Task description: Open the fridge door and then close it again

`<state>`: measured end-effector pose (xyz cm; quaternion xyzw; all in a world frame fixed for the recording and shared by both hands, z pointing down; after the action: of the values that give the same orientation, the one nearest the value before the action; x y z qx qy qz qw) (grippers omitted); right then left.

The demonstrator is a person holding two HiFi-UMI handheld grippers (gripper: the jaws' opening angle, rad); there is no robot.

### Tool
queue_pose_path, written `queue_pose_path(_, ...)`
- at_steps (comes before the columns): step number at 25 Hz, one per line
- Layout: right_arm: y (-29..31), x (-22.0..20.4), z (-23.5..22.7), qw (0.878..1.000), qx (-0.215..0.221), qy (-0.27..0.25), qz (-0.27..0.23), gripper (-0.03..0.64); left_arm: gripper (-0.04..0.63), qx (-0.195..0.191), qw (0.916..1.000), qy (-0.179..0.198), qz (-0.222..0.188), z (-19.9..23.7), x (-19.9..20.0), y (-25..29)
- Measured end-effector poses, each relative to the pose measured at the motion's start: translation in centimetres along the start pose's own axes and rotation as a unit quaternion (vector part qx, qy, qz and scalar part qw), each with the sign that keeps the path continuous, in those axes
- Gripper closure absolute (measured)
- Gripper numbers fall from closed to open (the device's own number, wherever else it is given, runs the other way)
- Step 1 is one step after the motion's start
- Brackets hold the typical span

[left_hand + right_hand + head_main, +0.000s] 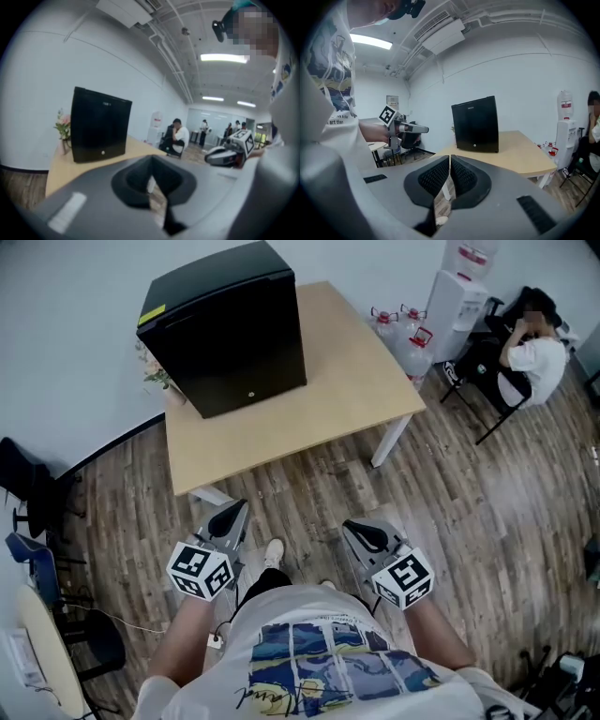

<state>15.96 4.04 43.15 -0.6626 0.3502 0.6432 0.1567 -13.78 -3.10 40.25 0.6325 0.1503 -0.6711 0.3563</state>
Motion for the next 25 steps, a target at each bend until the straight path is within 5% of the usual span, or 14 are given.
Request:
queue_pose_path(13, 12.0, 4.9, 2.2, 0.998, -0.058, 0.021, 0.011, 0.597, 0.549, -0.035, 0.9979, 0.039, -0.038, 21.0, 6.9, 4.7)
queue_pose_path(25, 19.2, 5.6, 4.5, 0.993, -0.112, 0.042, 0.018, 0.597, 0.497, -0.064, 0.9947, 0.058, -0.056, 35.1, 11.4, 9.9)
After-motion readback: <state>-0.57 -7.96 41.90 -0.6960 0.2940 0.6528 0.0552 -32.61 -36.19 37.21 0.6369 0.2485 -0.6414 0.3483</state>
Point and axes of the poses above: the fingertips, and each gripper's own axes: y forward along the fingers, z to its left, x out of its top, the point moved 9 cm from there along -y, backward along the fingers, and after that the axes turned 3 degrees about -z, right-handed, at the moved point
